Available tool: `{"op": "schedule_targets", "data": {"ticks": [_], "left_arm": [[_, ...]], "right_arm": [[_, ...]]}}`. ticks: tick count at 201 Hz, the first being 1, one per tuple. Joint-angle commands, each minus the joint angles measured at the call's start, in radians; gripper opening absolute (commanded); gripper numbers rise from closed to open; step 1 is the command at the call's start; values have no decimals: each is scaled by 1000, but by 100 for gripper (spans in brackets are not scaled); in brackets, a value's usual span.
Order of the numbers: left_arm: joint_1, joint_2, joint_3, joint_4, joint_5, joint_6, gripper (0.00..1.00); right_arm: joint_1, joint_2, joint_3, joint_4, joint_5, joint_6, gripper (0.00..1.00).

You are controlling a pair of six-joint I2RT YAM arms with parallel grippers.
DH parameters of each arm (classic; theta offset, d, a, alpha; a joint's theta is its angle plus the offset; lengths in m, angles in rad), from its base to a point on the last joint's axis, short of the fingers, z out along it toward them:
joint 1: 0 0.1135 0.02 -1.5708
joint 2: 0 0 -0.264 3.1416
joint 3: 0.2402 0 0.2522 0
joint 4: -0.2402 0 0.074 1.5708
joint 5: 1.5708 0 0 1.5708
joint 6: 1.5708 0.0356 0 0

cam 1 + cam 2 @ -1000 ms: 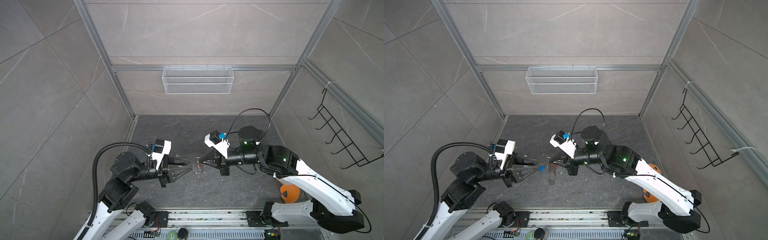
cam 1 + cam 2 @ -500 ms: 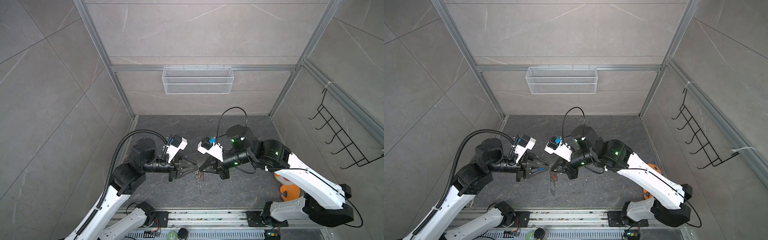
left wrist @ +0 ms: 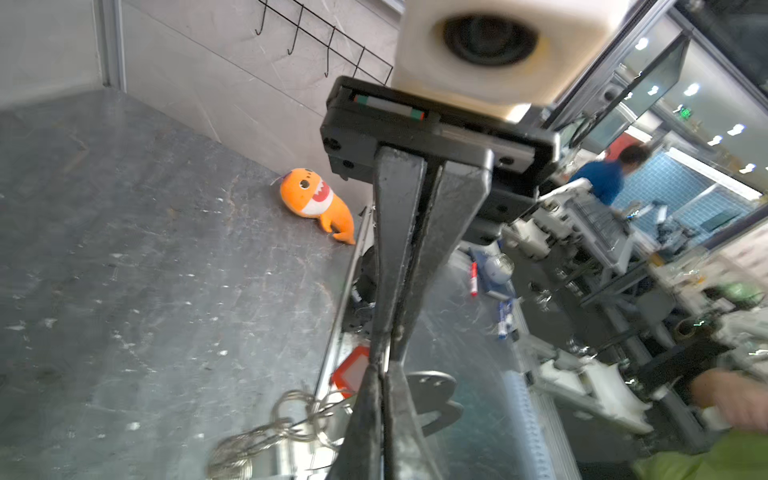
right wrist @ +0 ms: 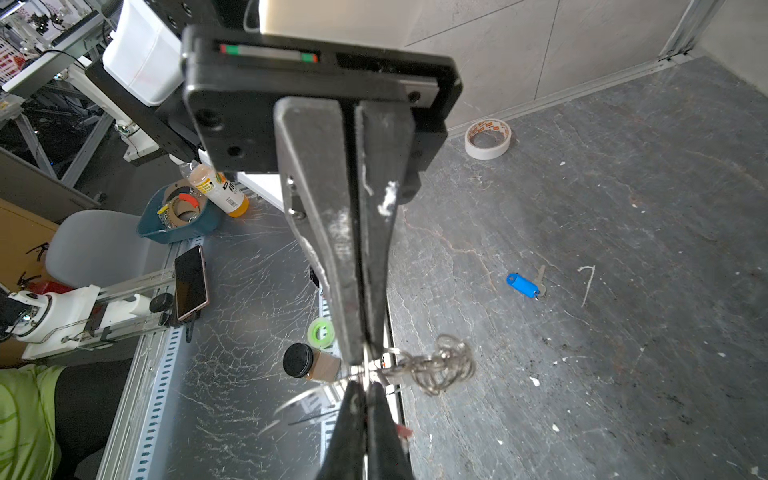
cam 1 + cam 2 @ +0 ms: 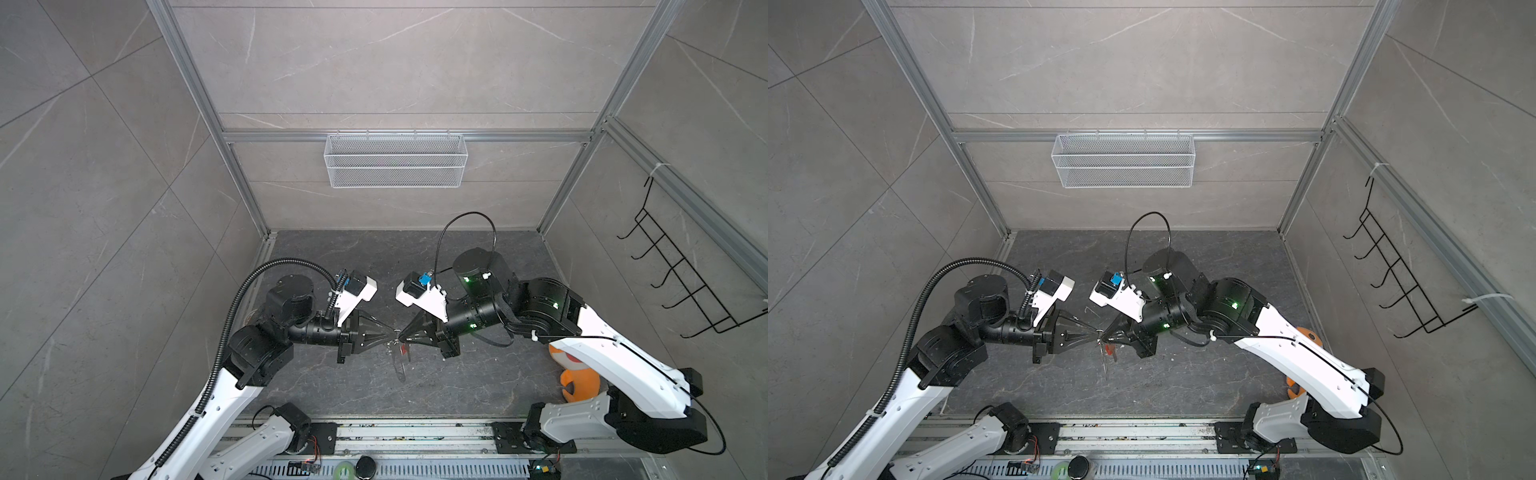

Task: Remove the keys from the keyring

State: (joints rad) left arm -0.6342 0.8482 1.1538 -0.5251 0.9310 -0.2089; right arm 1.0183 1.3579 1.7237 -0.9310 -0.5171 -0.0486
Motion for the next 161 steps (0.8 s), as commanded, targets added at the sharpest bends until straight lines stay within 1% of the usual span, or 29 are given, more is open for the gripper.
{"op": "schedule_targets", "data": {"ticks": [1, 7, 20, 25, 38, 57, 87, 119, 161], "left_arm": [[1, -8, 15, 89, 13, -41, 0], [1, -11, 12, 96, 2, -48, 0], [1, -22, 6, 108, -23, -57, 0], [1, -29, 3, 115, -33, -60, 0], [2, -52, -8, 134, -60, -71, 0], [1, -88, -34, 172, -105, -86, 0], [1, -124, -75, 244, -140, -116, 0], [1, -133, -96, 283, -135, -133, 0], [1, -124, -99, 291, -111, -133, 0]], "right_arm": [[-1, 7, 19, 12, -1, -11, 2], [-1, 4, 16, 19, 10, -9, 8], [-1, -16, -2, 46, 37, -8, 28], [-1, -28, -14, 62, 48, -4, 33], [-1, -62, -55, 111, 69, 1, 42], [-1, -115, -125, 193, 112, 9, 50], [-1, -174, -232, 323, 142, 24, 52], [0, -210, -305, 423, 157, 30, 52], [2, -224, -331, 499, 78, 23, 47]]}}
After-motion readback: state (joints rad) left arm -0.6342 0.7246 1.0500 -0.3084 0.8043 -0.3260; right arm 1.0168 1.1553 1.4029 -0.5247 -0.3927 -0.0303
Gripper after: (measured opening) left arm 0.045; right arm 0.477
